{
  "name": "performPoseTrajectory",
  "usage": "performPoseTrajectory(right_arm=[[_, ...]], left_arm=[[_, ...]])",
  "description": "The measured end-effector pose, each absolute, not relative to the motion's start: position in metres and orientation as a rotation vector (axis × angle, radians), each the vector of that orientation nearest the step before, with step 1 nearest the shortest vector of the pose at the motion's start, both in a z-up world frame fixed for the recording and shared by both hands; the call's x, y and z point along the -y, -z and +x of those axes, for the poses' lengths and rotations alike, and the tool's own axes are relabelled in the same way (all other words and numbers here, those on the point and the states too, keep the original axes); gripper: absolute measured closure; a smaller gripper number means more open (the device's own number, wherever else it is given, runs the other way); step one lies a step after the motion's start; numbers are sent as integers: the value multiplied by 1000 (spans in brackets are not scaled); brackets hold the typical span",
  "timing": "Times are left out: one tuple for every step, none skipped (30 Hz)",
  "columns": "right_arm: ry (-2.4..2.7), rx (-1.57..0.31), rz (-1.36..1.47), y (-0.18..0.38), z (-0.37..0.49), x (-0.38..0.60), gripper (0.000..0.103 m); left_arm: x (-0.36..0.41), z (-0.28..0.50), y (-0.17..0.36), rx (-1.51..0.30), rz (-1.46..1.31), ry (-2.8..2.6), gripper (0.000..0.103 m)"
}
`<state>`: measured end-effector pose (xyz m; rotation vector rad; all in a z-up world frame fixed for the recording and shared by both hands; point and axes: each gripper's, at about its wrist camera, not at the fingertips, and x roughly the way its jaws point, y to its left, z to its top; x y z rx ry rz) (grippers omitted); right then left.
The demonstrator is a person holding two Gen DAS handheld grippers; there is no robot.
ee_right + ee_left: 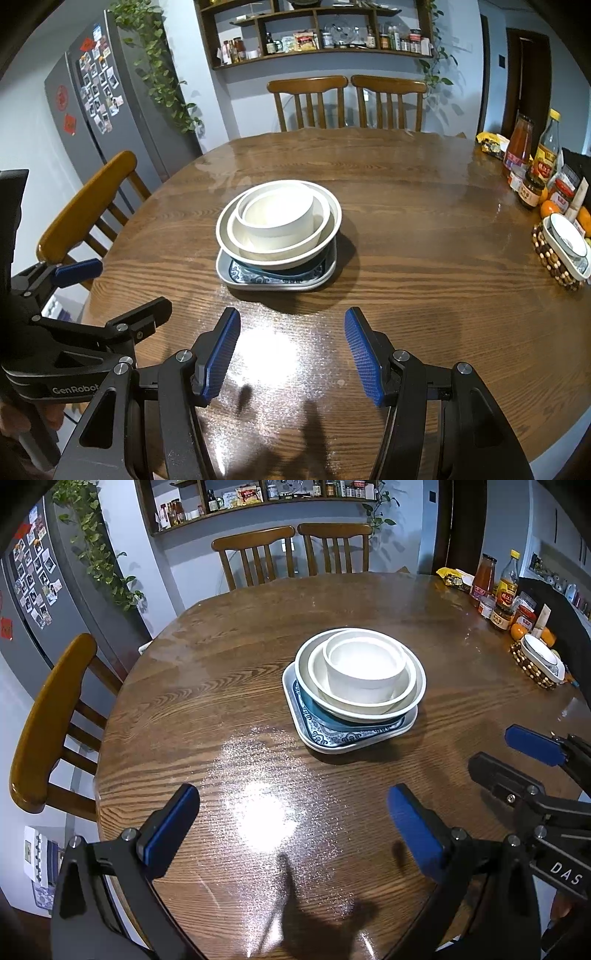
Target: Organize plates and bowls
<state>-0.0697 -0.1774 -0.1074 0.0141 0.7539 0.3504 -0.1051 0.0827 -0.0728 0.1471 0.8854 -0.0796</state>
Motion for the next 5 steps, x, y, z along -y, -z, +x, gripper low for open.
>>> performPoseTrajectory(right_arm=[[-350, -756, 14, 107, -69, 177, 43], [-349, -757, 13, 107, -69, 177, 43], [-350, -757, 13, 107, -69, 177, 43], [-351, -757, 13, 107, -69, 177, 43], [-353, -757, 13, 107, -70, 177, 43]], left_arm=[[-83, -105, 73, -884, 150, 80, 1], [-82, -105, 73, -884, 152, 82, 1], [-82, -106, 73, -884, 152, 83, 1], [-82, -106, 73, -886, 151, 83, 1], [-82, -105, 73, -886, 151, 82, 1]])
